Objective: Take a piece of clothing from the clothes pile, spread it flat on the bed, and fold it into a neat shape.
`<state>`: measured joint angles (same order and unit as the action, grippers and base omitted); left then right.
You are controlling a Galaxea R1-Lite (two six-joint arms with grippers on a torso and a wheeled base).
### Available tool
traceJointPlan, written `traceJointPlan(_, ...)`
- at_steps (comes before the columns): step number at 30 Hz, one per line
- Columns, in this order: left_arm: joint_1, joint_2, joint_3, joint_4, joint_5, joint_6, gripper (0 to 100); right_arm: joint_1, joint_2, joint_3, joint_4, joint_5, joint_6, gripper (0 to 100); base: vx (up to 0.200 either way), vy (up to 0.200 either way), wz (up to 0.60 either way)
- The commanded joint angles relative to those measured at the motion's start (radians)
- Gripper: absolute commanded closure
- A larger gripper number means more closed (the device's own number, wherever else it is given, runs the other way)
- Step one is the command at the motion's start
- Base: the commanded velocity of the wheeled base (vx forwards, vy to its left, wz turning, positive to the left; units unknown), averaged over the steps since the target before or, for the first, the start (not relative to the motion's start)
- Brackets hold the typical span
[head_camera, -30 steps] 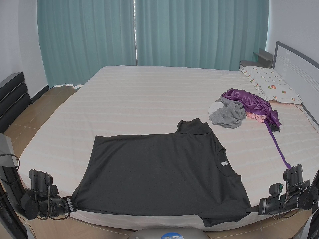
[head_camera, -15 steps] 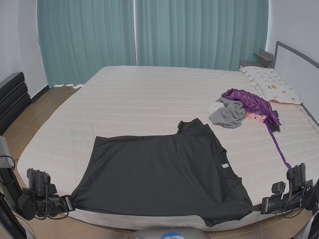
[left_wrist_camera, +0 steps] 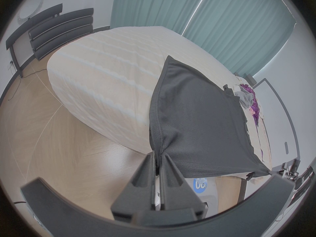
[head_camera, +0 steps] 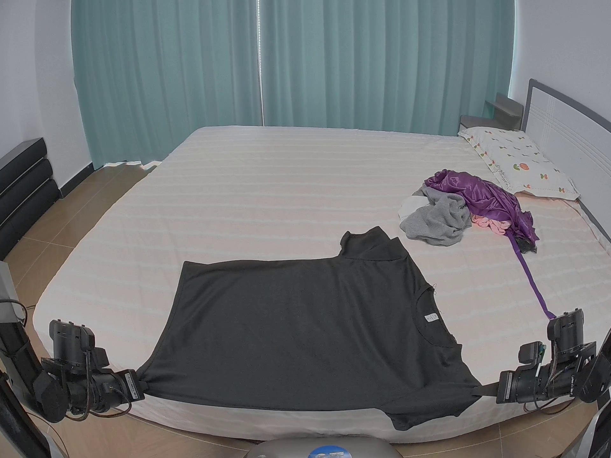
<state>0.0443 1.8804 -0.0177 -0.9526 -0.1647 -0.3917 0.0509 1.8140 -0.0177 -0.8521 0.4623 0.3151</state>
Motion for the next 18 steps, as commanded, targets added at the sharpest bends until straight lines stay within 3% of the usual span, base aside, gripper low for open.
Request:
traceJointPlan(1,0.0,0.008,-0.004,-0.009,-0.001,-0.004,100,0.001,0.042,0.005,-0.03,-0.004,0.005,100,0.0,0.0,0.0)
traceJointPlan(8,0.002,0.014,-0.088,-0.006,0.002,-0.042,100,0.014,0.071,-0.027,-0.087,-0.011,0.061,100,0.0,0.0,0.0)
traceJointPlan(18,-0.003,0.089,-0.272,0.123,0.002,-0.07,100,0.014,0.165,-0.216,-0.084,-0.093,0.124,100,0.0,0.0,0.0)
